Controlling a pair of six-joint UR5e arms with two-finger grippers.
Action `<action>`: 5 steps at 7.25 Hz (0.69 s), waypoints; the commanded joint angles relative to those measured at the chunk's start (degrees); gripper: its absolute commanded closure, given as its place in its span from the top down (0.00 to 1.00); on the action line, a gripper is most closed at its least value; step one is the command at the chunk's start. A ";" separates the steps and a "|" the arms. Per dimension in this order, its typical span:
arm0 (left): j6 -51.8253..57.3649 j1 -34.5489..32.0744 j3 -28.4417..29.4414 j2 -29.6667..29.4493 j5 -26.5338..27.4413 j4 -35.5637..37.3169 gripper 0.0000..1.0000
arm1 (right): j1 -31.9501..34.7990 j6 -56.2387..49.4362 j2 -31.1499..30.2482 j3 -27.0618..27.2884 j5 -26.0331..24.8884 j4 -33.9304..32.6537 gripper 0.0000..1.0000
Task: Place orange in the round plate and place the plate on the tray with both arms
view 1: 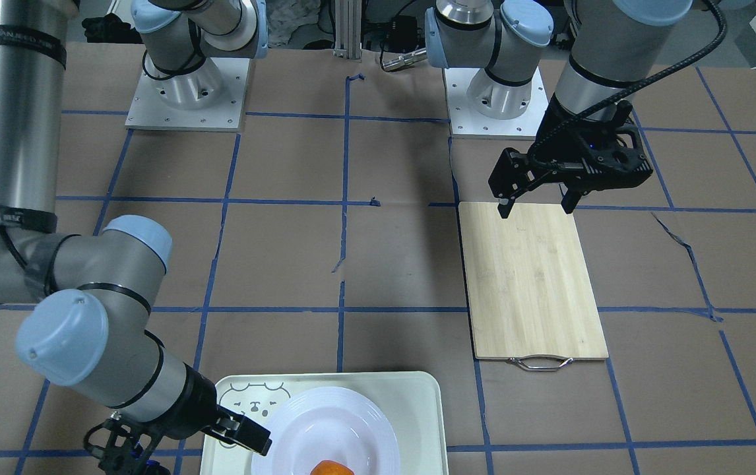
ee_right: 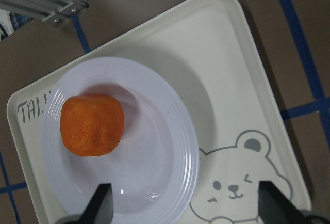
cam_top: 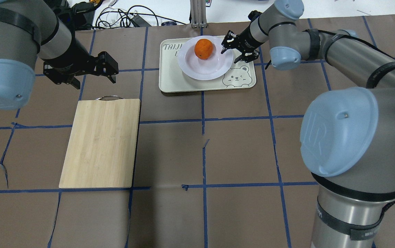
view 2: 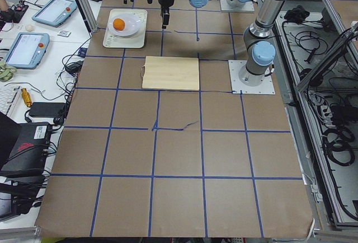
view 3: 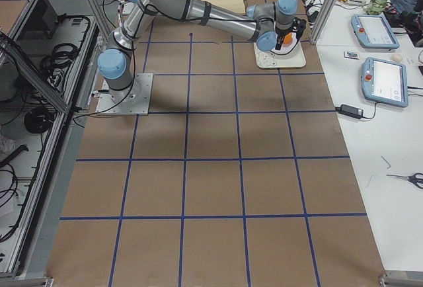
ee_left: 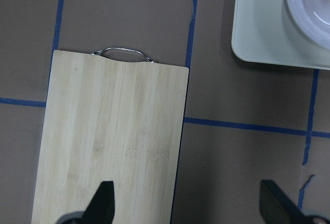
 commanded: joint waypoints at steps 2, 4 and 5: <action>0.00 0.00 0.03 0.00 -0.07 0.07 1.00 | 2.39 -10.26 -14.86 -1.95 -15.25 26.42 1.00; 0.00 0.00 0.03 0.00 -0.07 0.07 1.00 | 2.39 -15.51 -24.10 4.86 -16.05 28.64 1.00; 0.00 0.00 0.03 0.00 -0.07 0.07 1.00 | 2.30 -17.12 -25.01 9.52 -16.14 22.80 1.00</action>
